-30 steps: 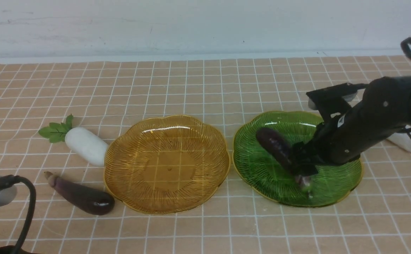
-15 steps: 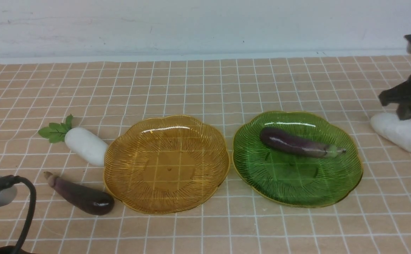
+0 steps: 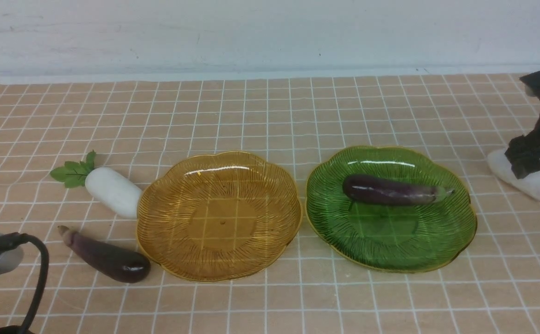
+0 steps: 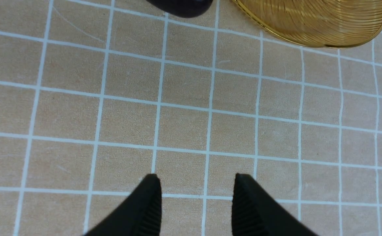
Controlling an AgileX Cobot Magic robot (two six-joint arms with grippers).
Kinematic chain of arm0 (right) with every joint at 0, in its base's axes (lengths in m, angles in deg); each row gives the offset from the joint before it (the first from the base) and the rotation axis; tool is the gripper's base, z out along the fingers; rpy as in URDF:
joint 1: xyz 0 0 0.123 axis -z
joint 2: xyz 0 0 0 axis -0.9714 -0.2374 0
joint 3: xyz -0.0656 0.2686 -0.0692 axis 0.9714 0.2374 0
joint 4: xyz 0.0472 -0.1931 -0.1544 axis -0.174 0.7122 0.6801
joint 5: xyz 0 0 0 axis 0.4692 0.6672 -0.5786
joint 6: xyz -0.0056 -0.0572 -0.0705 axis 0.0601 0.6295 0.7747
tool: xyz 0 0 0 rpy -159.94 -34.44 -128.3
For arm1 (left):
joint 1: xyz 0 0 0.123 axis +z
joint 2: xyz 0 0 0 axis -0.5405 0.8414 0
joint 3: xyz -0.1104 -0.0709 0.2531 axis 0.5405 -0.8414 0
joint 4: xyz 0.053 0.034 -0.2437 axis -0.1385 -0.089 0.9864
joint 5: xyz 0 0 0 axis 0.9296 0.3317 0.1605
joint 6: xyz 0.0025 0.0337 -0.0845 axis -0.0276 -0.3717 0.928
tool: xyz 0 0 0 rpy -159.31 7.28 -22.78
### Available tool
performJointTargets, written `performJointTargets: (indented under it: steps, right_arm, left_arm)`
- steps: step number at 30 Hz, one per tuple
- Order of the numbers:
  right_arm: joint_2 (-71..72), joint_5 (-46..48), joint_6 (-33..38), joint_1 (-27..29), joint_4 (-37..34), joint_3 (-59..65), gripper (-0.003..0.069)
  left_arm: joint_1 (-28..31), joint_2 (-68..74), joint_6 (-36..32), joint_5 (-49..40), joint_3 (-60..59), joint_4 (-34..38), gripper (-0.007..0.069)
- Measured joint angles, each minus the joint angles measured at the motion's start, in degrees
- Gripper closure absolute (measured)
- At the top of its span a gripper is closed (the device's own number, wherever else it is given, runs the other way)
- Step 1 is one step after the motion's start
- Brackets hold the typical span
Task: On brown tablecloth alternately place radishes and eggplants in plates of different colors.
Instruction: 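Place the white radish onto the plate beside the other radish with the right gripper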
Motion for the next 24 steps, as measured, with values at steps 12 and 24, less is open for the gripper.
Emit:
performJointTargets:
  steps: [12, 24]
  right_arm:
    - [-1.53, 14.54, -0.73, 0.05, -2.63, -9.43, 0.0178]
    - [6.7, 19.58, 2.29, -4.94, -36.03, -17.44, 0.0178]
  left_arm:
    - [0.0, 0.0, -0.37, -0.49, 0.0, 0.0, 0.0341]
    - [0.0, 0.0, -0.37, -0.49, 0.0, -0.05, 0.0341]
